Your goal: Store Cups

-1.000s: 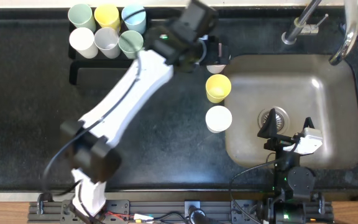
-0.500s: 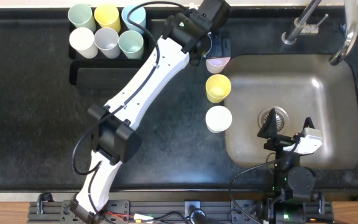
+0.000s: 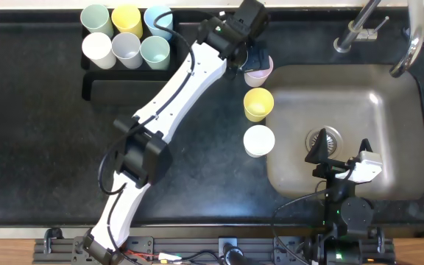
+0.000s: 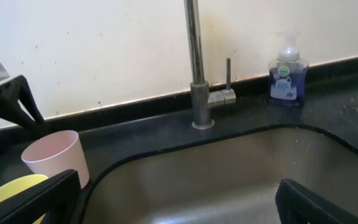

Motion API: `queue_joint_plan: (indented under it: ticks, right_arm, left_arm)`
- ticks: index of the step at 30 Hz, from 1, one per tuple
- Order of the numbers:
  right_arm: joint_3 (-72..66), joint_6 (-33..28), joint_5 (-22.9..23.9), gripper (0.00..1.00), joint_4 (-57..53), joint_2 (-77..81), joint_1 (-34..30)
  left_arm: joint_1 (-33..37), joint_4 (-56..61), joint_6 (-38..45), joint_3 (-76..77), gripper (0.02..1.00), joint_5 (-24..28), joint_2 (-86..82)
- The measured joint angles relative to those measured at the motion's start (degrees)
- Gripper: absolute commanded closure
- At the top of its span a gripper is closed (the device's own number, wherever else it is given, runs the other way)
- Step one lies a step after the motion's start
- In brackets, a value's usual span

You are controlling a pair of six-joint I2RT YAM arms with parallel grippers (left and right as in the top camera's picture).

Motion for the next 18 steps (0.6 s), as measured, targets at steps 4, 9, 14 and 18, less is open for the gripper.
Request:
queue_joint_plan:
  ticks: [4,9,14,18]
  right_arm:
    - [0.0,0.0,0.0,0.005,0.0,0.0,0.0]
    - [0.0,0.0,0.0,0.005,0.0,0.0,0.0]
    - [0.0,0.0,0.0,0.003,0.0,0.0,0.0]
    - [0.0,0.0,0.0,0.003,0.0,0.0,0.0]
  left_arm:
    - [0.6,0.3,-1.5,0.0,0.018,0.3,0.3]
    - [1.7,0.3,-2.1,0.0,0.018,1.6,0.9]
    - [1.8,0.3,-2.1,0.0,0.018,3.1,2.3]
    - [1.8,0.3,-2.3,0.0,0.018,3.7,3.6]
